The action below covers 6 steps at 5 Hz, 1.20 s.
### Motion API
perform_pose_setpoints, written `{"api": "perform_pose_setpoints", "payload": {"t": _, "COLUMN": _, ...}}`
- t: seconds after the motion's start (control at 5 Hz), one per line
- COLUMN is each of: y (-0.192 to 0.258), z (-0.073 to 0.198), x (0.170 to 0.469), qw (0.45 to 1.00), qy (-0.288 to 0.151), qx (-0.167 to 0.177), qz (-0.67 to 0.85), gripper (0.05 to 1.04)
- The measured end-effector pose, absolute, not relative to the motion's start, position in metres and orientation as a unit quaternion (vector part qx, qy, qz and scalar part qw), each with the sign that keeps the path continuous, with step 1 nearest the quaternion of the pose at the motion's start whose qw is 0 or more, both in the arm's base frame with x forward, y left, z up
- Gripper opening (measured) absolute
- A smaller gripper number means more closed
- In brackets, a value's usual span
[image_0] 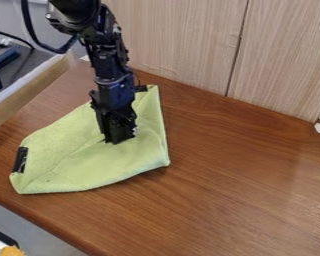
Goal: Fold the cloth from rigth bottom to the left top
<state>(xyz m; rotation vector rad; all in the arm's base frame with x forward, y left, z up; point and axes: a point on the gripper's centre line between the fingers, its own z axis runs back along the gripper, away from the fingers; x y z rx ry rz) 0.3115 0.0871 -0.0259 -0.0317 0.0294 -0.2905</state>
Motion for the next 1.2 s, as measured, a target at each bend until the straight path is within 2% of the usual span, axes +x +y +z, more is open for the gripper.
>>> {"api": "perform_pose_setpoints", "payload": {"t": 0.2, "y": 0.086, "z": -0.025, "x": 0.31, "qw": 0.988, "qy": 0.016, "qx": -0.01, "qz": -0.15, "gripper": 0.818}}
{"api": "perform_pose_setpoints", "payload": {"t": 0.4, "y": 0.084, "z": -0.015, "x": 0.311, "qw": 0.988, "qy": 0.004, "qx": -0.006, "qz": -0.153, "gripper": 1.003}}
{"api": "perform_pose_setpoints", "payload": {"t": 0.8, "y": 0.083, "z": 0.01, "x": 0.308, "qw": 0.987, "qy": -0.02, "qx": 0.005, "qz": -0.157, "gripper": 1.0}}
{"api": "perform_pose_setpoints", "payload": {"t": 1.2, "y": 0.068, "z": 0.049, "x": 0.302, "qw": 0.984, "qy": -0.068, "qx": -0.003, "qz": -0.167, "gripper": 1.0}}
